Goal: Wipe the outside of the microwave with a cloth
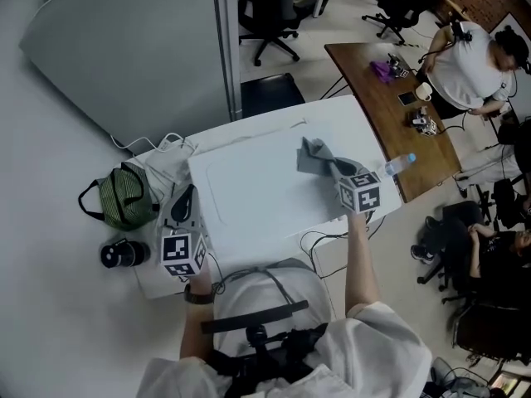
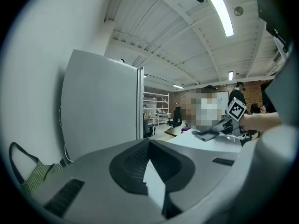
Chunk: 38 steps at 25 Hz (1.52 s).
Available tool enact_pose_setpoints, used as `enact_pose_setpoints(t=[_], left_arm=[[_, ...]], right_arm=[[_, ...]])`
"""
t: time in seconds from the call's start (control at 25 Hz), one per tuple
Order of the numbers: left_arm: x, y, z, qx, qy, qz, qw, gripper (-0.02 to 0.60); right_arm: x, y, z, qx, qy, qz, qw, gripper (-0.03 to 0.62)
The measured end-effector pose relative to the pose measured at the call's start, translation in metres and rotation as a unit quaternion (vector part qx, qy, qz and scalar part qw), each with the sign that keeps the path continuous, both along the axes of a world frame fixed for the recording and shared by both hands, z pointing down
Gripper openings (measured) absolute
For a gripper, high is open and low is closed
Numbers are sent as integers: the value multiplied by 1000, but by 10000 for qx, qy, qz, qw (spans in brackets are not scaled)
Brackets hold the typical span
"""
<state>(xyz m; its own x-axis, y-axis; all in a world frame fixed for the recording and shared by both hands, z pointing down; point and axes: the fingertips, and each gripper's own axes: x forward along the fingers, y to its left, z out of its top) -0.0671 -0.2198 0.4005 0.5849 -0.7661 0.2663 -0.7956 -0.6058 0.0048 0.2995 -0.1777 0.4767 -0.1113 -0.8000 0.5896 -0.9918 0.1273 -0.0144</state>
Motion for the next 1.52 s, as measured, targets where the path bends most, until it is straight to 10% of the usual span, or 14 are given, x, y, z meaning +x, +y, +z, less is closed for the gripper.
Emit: enact_pose_setpoints(t=[0.24, 0.36, 0.88, 1.12, 1.36, 1.52], left_arm=[[1, 0, 0, -12, 54, -52, 10000, 28], [-2, 0, 2, -20, 94, -98, 9999, 28], [-65, 35, 12, -127, 197, -272, 9994, 28], [-115, 58, 10, -161, 234, -462, 9985, 28], [-139, 75, 16, -194, 283, -539, 9980, 28], [-147, 80, 16, -174, 286, -621, 9975, 28]], right_arm=[[122, 39, -7, -322, 1286, 1139, 9846, 26], [115, 45, -8, -431, 1472, 964, 9835, 26], [-190, 32, -1, -258, 250, -1441, 9889, 26], [-351, 52, -12, -80, -656, -2597, 9634, 26], [-484, 71, -45, 233, -1867, -3825, 9046, 26], [-476, 64, -30, 112, -1788, -3643, 9139, 26]])
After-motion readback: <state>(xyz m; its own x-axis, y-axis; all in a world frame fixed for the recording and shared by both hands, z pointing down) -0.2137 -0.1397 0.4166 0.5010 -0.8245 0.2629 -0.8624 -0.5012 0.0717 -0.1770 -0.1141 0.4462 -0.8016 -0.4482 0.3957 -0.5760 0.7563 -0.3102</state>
